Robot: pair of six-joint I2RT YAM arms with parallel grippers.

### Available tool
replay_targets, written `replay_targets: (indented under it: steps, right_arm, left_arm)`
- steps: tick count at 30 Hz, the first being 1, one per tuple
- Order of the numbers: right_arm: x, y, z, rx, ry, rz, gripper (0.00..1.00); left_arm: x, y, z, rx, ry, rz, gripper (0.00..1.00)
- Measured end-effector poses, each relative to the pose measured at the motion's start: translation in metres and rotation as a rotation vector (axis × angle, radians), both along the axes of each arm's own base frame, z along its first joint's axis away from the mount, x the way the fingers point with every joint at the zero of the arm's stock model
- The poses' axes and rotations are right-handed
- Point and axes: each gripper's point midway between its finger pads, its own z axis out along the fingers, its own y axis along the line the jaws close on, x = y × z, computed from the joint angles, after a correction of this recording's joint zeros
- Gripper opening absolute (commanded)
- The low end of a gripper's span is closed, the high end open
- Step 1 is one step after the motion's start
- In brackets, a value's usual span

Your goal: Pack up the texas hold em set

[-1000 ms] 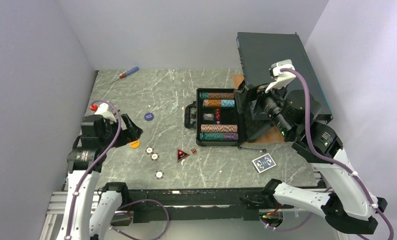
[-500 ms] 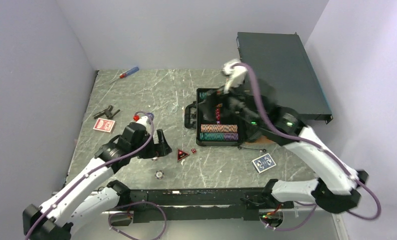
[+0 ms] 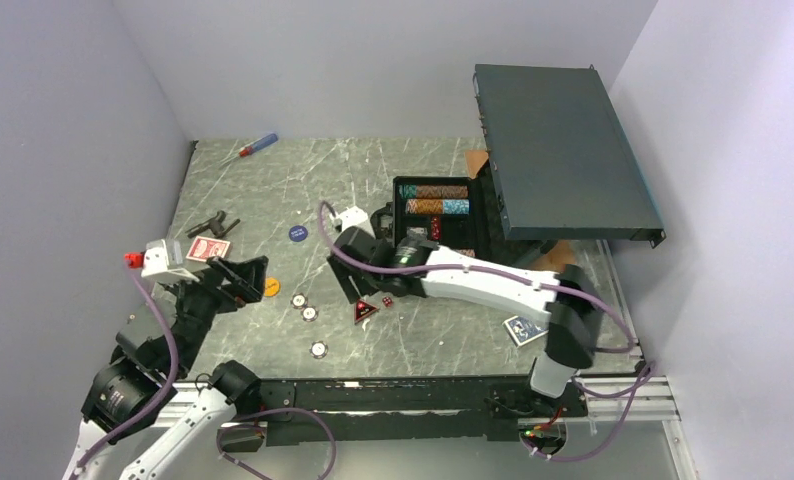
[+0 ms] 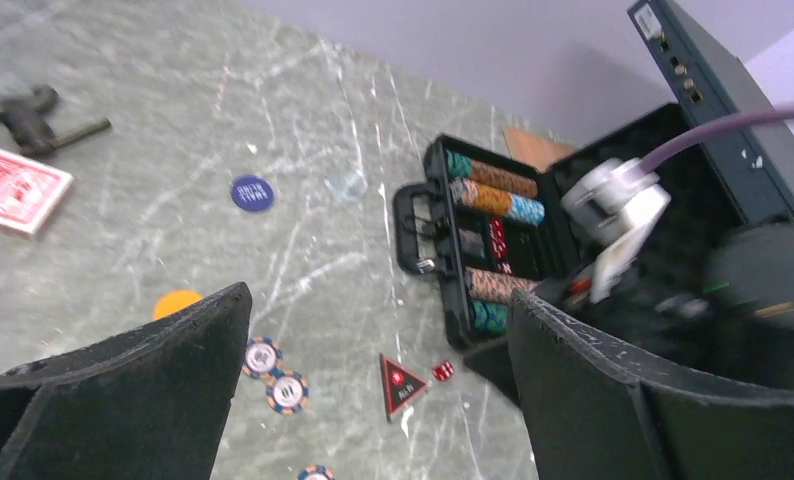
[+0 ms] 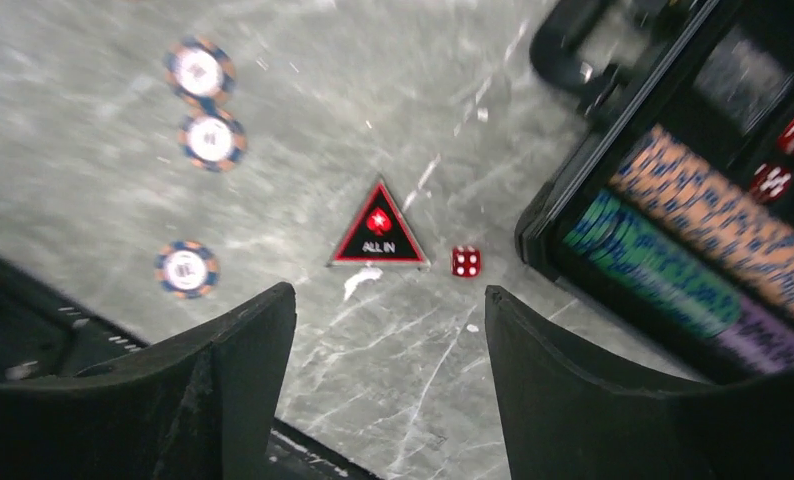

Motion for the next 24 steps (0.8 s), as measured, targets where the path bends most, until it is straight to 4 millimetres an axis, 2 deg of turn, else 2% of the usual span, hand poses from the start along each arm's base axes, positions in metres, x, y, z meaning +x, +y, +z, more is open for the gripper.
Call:
replay_targets:
  steps: [1,3,6,8,10,11,14,18,24]
  right_arm:
    - [-0.002,0.001,-0.023,-0.047,0.03,-0.016,0.67]
    - [-0.004,-0.002,-0.057,-0.125,0.065,-0.042,0.59]
    - [-0.009,-0.009,-0.096,-0.218,0.106,-0.07,0.52]
    - [-0.012,-0.015,-0.114,-0.262,0.125,-0.085,0.5]
    - [-0.014,-0.019,-0.124,-0.286,0.138,-0.088,0.43]
    - [-0.015,-0.02,-0.128,-0.294,0.141,-0.089,0.39]
    - [-0.016,-0.023,-0.133,-0.306,0.148,-0.098,0.38]
    - [-0.015,-0.028,-0.138,-0.316,0.145,-0.109,0.38]
    - [-0.008,-0.045,-0.15,-0.348,0.16,-0.141,0.38]
  left_arm:
    - [0.001,0.005,0.007,0.022,-0.014,0.017,0.99]
    - [0.004,0.01,0.018,0.058,-0.032,0.042,0.99]
    - [0.015,0.012,0.039,0.121,-0.059,0.068,0.99]
    - [0.027,0.01,0.06,0.174,-0.083,0.078,0.99]
    - [0.038,0.005,0.078,0.211,-0.107,0.079,0.99]
    - [0.044,0.002,0.088,0.228,-0.126,0.078,0.99]
    - [0.058,-0.007,0.107,0.276,-0.173,0.063,0.99]
    - [0.071,-0.02,0.106,0.34,-0.199,0.025,0.99]
    - [0.081,-0.028,0.069,0.43,-0.15,-0.018,0.99]
